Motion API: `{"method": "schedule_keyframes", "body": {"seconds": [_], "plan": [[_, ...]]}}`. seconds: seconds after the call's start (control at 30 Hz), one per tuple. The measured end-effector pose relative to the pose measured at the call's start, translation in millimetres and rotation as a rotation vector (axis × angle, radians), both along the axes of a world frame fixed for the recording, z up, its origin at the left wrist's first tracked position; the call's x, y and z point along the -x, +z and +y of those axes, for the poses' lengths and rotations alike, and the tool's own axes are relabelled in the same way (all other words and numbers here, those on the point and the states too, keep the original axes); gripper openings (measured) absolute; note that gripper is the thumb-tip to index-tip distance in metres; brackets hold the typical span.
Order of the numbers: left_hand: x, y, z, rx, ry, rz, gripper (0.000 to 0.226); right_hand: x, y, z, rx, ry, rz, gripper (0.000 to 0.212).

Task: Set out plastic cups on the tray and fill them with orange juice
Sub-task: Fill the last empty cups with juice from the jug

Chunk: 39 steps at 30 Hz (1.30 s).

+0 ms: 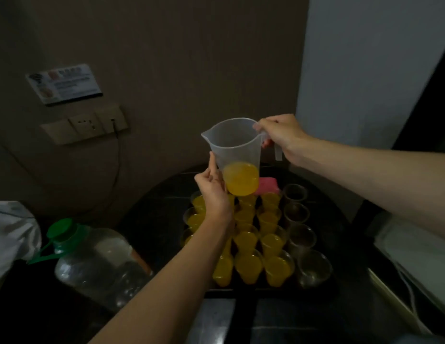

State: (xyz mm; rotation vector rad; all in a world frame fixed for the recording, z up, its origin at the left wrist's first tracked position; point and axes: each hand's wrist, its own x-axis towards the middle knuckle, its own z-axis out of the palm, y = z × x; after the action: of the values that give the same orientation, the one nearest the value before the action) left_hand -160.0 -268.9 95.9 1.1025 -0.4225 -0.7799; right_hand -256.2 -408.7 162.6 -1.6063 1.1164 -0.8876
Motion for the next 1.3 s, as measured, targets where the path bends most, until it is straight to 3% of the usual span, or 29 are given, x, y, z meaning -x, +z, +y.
{"method": "schedule_keyframes", "body": {"seconds": [0.1,0.2,0.33,0.67,0.97,1.17,1.3], "plan": [[35.8,-4.2,-18.5,0.003,-0.141,0.044,0.068,50.4,-2.9,-14.2,0.009,-0.118,0.017,0.023],[73.8,-9.1,-33.0,-0.013,-0.247,0.058,0.092,95.8,-3.4,-29.3,0.039,-0.226,0.072,0.017],[123.2,-26.2,-53.9,-0.02,-0.331,0.148,0.059,145.0,-6.4,-43.1,0.087,-0.276,0.183,0.012],[180.8,-69.2,-86.2,-0.079,-0.421,0.295,0.058,198.3,-40.6,-65.4,0.133,-0.351,0.344,0.023],[187.7,-89.5,-90.8,-0.126,-0.375,0.435,0.056,185.9,-63.1,-79.9,0.183,-0.261,0.494,0.02],[188.6,-96.4,-96.4,-0.14,-0.342,0.492,0.053,170.5,-70.3,-87.1,0.216,-0.242,0.571,0.028],[188.1,-99.2,-97.7,-0.165,-0.36,0.506,0.053,164.2,-70.7,-91.0,0.2,-0.219,0.61,0.018]]}}
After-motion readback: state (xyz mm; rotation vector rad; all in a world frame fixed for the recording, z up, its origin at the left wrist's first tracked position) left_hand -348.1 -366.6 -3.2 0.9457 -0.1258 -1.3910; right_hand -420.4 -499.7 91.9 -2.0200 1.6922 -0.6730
